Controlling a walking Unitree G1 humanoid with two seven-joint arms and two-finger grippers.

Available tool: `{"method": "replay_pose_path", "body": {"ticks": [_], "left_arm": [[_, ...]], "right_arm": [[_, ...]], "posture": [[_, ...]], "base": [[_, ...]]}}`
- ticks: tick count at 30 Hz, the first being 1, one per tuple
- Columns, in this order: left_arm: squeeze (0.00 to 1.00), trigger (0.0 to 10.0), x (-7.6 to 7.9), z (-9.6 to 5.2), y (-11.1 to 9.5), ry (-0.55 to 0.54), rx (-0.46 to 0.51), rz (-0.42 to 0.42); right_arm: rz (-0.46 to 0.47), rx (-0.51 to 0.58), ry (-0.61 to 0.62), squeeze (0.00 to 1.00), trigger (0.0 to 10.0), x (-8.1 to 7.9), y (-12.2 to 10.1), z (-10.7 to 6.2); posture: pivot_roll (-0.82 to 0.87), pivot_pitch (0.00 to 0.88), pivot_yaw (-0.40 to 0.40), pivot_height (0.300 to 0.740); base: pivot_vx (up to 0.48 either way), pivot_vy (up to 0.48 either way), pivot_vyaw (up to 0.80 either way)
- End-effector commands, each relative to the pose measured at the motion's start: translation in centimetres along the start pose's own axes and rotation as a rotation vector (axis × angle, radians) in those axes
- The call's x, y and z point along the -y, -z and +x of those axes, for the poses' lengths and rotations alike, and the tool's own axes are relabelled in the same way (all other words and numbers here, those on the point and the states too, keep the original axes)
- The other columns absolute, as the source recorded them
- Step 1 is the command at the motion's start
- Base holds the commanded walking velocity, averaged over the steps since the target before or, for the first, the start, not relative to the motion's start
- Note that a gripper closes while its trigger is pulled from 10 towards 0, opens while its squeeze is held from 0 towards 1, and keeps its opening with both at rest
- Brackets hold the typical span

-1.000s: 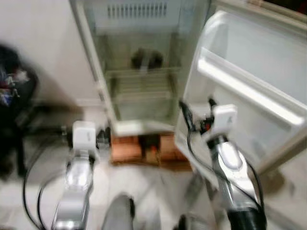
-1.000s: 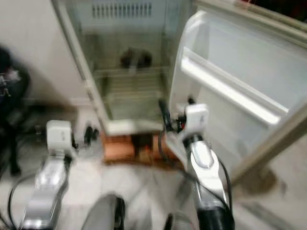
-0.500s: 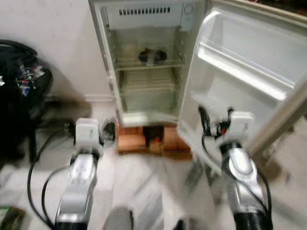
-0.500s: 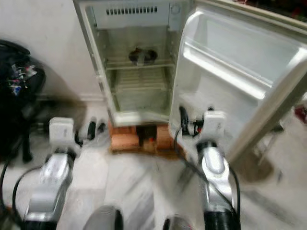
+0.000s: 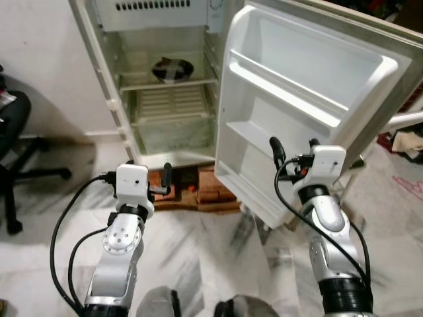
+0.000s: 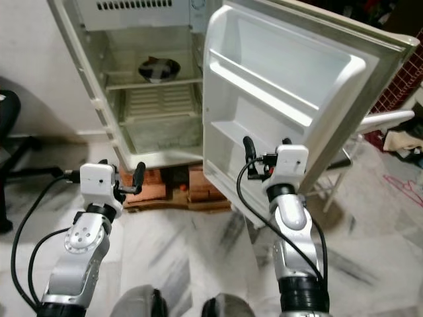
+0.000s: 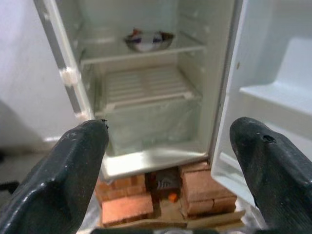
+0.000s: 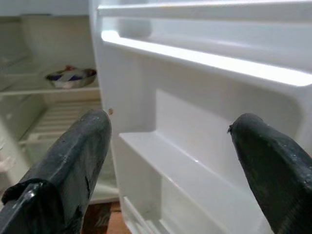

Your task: Restocking fridge

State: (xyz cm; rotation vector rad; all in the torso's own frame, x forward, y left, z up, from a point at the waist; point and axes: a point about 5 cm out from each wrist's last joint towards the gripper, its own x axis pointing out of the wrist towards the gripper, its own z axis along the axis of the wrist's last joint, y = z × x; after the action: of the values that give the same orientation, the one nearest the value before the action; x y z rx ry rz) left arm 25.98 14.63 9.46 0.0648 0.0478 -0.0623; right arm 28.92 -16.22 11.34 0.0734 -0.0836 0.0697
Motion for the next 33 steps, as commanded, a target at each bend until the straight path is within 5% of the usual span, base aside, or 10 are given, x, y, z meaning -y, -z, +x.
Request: {"method": "replay_pose_path", "body": {"ticks": [1, 4, 8, 16, 24, 28, 33], "left_arm": [[0.00, 10.0, -0.4, -0.4, 0.4, -0.011, -0.015, 0.001], [0.00, 10.0, -0.4, -0.5, 0.4, -0.009, -0.015, 0.002], [0.00, 10.0, -0.1, -0.9, 0.5, 0.007, -0.019, 0.015], [0.00, 10.0, -0.1, -1.5, 0.6, 0.023, -0.027, 0.051], [0.00, 10.0, -0.6, -2.0, 0.8, 0.010, -0.043, 0.062], [0.00, 10.0, -1.7, -2.0, 1.6, -0.078, -0.112, -0.004], [0.00, 10.0, -2.7, -1.8, 1.7, -0.171, -0.128, -0.062]], "right_arm": [[0.039, 0.000, -0.080, 0.00, 10.0, -1.2, -0.1, 0.1], [0.088, -0.026, -0.208, 0.00, 10.0, -2.1, 0.2, -0.3], [0.131, -0.159, -0.546, 0.00, 10.0, -3.9, 1.4, -2.4], [0.044, -0.263, -0.663, 0.00, 10.0, -2.5, 2.3, -2.9], [-0.070, -0.277, -0.609, 0.00, 10.0, -0.5, 2.4, -1.8], [-0.157, -0.179, -0.423, 0.00, 10.0, 0.9, 1.3, 0.0], [-0.098, -0.071, -0.254, 0.00, 10.0, 0.9, -0.2, 1.6]], "posture": [[0.08, 0.119, -0.024, 0.740], [0.07, 0.124, -0.025, 0.740], [0.08, 0.131, -0.026, 0.740], [0.08, 0.133, -0.031, 0.740], [0.09, 0.133, -0.029, 0.740], [0.10, 0.133, -0.024, 0.740], [0.10, 0.129, -0.022, 0.740]], "base": [[0.000, -0.480, 0.00], [0.000, -0.480, 0.00], [0.000, -0.480, 0.00], [0.000, -0.480, 0.00], [0.000, -0.480, 0.00], [0.000, -0.455, 0.00], [0.000, -0.076, 0.00]]}}
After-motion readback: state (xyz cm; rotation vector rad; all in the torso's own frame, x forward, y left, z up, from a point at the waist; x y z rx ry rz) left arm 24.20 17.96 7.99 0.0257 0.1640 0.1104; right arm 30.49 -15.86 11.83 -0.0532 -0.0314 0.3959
